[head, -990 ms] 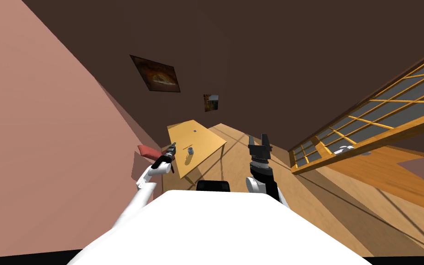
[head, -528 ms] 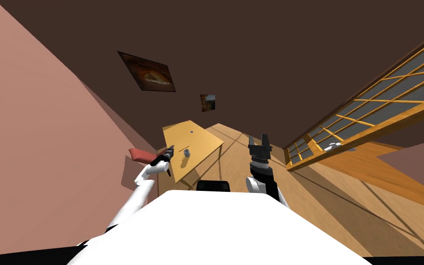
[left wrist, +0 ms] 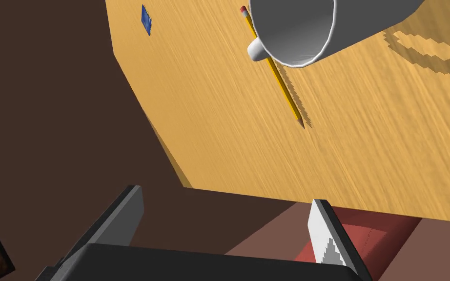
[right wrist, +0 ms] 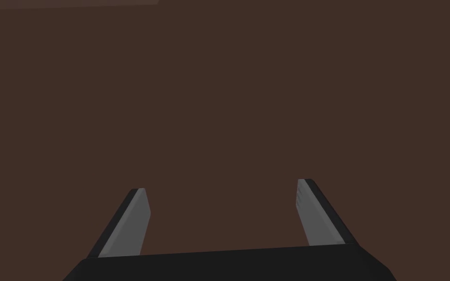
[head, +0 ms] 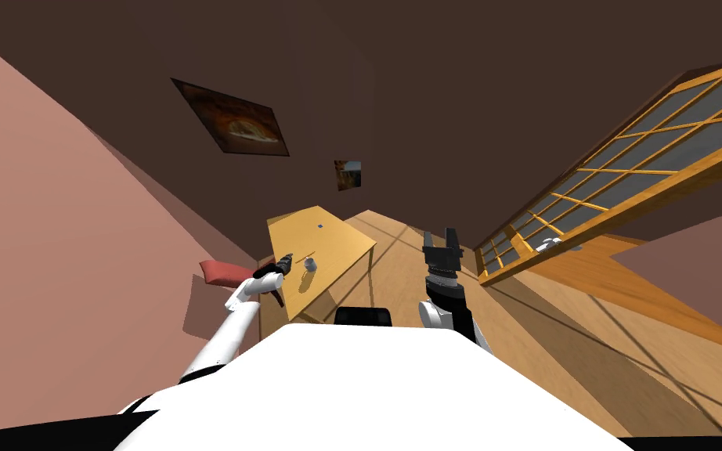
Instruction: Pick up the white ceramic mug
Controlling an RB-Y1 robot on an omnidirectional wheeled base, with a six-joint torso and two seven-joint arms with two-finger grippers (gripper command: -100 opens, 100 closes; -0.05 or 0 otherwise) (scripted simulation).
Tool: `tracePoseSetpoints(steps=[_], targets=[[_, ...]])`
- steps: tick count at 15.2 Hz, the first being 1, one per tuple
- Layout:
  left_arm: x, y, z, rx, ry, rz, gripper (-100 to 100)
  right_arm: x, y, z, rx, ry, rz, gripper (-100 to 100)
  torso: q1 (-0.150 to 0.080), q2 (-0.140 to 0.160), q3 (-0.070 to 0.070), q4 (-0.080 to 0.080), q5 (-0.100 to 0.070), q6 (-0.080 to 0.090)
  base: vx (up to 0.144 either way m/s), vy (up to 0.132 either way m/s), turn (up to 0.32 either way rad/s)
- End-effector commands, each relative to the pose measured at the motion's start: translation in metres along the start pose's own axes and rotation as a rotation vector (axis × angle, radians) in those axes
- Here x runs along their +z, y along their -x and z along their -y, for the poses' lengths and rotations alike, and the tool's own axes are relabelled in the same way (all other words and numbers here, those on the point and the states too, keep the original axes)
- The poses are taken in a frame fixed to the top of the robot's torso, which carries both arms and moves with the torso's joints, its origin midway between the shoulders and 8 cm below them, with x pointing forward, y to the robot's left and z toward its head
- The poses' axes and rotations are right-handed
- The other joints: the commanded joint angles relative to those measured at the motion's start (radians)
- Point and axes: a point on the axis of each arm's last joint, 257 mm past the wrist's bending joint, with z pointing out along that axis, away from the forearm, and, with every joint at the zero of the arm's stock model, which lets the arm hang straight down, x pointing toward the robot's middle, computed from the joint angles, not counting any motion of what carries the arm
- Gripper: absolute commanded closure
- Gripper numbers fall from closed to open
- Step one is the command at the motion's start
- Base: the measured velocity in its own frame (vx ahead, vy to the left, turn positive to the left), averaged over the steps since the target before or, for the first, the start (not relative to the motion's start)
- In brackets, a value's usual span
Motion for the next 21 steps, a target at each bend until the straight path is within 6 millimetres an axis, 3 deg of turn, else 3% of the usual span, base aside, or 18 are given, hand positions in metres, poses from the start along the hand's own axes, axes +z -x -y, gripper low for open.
tracePoseSetpoints(steps=[1, 2, 11, 21], targets=[[0.001, -0.001, -0.007, -0.001, 0.028, -0.001, -100, 0.0, 0.0, 0.0, 0.0, 0.0, 0.0, 0, 0.0, 0.0, 0.0, 0.0, 0.0, 0.0, 0.02, -0.022, 0.018], [0.006, 0.009, -0.02, -0.007, 0.082, 0.005, -100, 0.0, 0.0, 0.0, 0.0, 0.0, 0.0, 0, 0.001, 0.001, 0.0, 0.0, 0.0, 0.0, 0.031, -0.034, -0.094], [0.009, 0.03, -0.076, -0.039, 0.302, 0.002, -100, 0.0, 0.0, 0.0, 0.0, 0.0, 0.0, 0, 0.0, 0.0, 0.0, 0.0, 0.0, 0.0, 0.038, -0.044, -0.088], [-0.006, 0.041, -0.13, -0.084, 0.531, -0.027, -100, 0.0, 0.0, 0.0, 0.0, 0.0, 0.0, 0, 0.0, 0.0, 0.0, 0.0, 0.0, 0.0, 0.039, -0.036, -0.086]])
